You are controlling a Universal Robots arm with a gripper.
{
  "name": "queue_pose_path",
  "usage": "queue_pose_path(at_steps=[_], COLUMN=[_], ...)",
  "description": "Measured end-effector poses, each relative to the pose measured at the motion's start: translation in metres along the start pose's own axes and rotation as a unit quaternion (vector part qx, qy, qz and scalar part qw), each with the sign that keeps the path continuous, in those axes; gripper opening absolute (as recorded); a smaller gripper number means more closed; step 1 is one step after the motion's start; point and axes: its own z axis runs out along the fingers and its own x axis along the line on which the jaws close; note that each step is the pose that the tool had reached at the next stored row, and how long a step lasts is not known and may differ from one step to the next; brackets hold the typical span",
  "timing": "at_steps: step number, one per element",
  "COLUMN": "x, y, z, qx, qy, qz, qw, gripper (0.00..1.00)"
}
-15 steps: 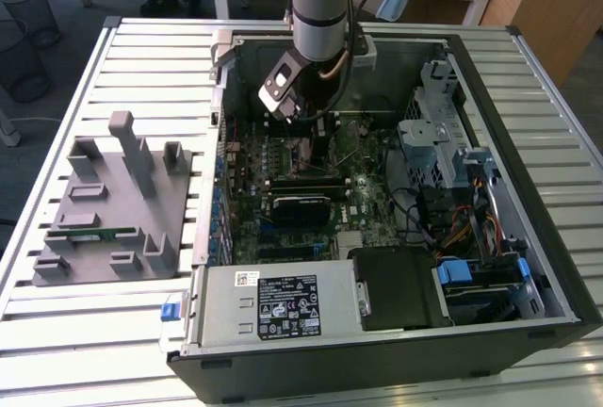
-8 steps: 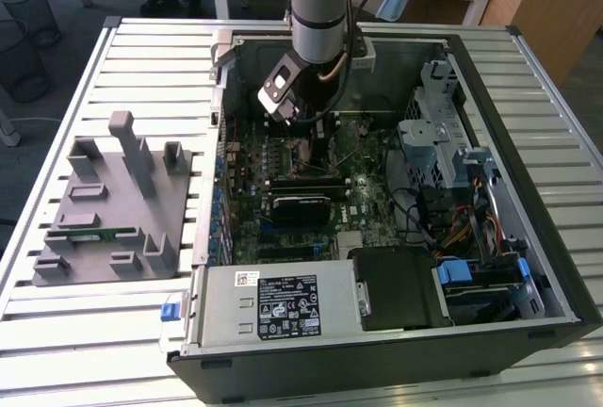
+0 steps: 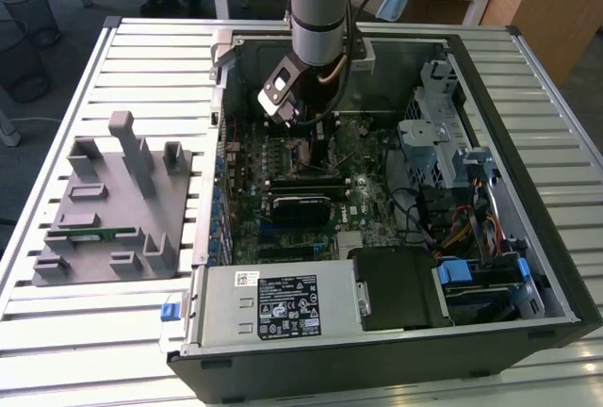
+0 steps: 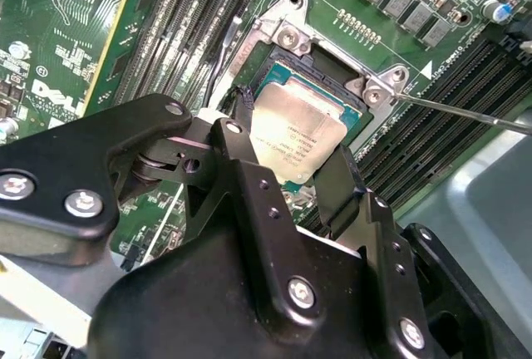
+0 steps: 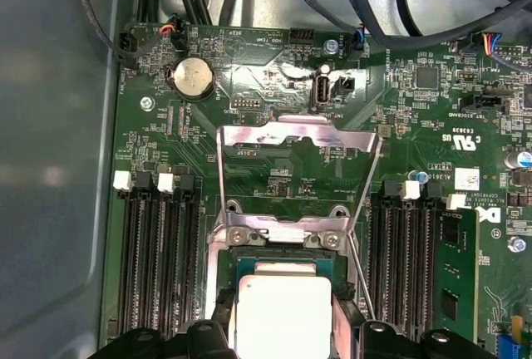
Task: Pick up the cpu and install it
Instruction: 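Place the cpu into insertion slot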
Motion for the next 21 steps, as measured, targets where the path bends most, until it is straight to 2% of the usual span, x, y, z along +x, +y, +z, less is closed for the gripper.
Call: queue_pose_path(at_steps=[13,21], x=[0.0,-0.0001], y=[-0.0002,-0.0001], z=[0.0047,0.0049], qx=[0.0,0.0], qy=[0.0,0.0], qz=[0.0,0.0], qw=[1.0,1.0], gripper=[0.54,0.54])
